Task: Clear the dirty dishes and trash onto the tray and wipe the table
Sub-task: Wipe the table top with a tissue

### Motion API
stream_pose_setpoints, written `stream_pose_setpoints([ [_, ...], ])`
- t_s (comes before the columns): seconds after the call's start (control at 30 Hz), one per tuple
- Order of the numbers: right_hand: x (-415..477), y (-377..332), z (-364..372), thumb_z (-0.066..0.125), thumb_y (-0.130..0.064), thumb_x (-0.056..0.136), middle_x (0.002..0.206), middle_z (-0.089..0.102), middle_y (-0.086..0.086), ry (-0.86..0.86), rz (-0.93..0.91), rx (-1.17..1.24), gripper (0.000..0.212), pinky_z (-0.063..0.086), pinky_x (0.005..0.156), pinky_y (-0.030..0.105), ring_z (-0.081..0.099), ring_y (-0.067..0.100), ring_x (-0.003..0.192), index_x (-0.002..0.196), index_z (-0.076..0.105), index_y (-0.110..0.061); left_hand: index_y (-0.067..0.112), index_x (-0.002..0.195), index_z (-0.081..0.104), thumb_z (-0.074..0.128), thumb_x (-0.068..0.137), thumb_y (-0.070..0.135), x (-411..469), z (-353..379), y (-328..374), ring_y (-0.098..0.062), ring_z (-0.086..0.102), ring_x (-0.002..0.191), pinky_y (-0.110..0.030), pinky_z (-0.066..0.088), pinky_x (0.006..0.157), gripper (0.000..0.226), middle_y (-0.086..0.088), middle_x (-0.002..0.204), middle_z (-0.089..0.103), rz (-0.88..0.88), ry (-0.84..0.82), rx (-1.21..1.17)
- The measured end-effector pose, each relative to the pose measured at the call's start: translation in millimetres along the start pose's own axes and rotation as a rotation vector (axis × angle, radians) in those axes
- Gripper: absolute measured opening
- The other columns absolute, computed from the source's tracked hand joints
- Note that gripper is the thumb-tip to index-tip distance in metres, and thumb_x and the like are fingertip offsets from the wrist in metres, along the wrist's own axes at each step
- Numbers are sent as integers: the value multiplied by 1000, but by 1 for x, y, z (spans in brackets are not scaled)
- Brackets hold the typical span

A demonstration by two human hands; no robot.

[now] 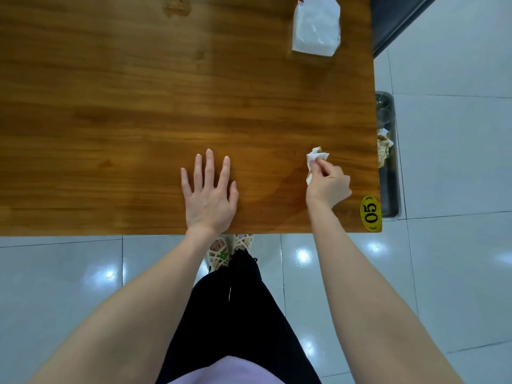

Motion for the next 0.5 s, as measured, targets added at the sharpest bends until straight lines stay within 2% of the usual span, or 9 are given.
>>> stream_pose_setpoints([
  [0.1, -9, -14, 14, 62, -25, 92, 102, 69, 1, -18, -10, 56, 20, 23, 79, 29, 50, 18, 94, 107, 73, -18, 25, 152, 24, 21, 98, 49, 1, 0, 0, -30, 9, 148, -52, -1, 116, 59, -10, 160, 16, -7, -18, 2],
  [0.17, -27, -31, 35, 62, -27, 92, 98, 68, -2, -109, -113, 47, 21, 18, 77, 27, 41, 11, 89, 108, 73, -19, 26, 152, 25, 22, 98, 50, 1, 0, -1, -30, 9, 147, -51, -2, 116, 59, -10, 160, 16, -16, -30, -3],
  [0.27, -31, -40, 44, 63, -30, 91, 99, 69, -5, -174, -190, 17, 23, 17, 80, 27, 38, 7, 92, 109, 73, -20, 24, 147, 37, 27, 97, 47, 5, -6, -1, -31, 17, 145, -53, 2, 116, 56, -12, 156, 26, -26, -11, -63],
  [0.33, -11, -33, 34, 64, -29, 90, 102, 69, -5, -141, -133, 26, 22, 17, 80, 28, 40, 8, 94, 109, 73, -22, 21, 143, 43, 31, 97, 44, 15, -14, -2, -31, 21, 142, -53, 4, 115, 53, -14, 153, 31, -22, 26, -106],
  [0.4, 14, -27, 25, 65, -32, 89, 105, 69, -6, -99, -41, 63, 22, 19, 83, 29, 47, 12, 100, 108, 73, -23, 20, 145, 40, 30, 97, 44, 32, -18, -6, -31, 18, 143, -51, 2, 115, 54, -14, 154, 29, -34, 45, -102],
  [0.5, 26, -33, 29, 66, -35, 89, 105, 69, -6, -95, -14, 90, 25, 20, 86, 30, 48, 12, 103, 109, 73, -22, 21, 147, 34, 29, 98, 44, 60, -22, -16, -31, 14, 144, -50, 0, 115, 55, -14, 156, 23, -54, 56, -68],
])
Point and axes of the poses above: each hand's wrist, its own x-axis towards the middle knuckle, its own z-axis out of the palm, y = z × x, the point moved 10 cm from there along x, towards the middle knuckle
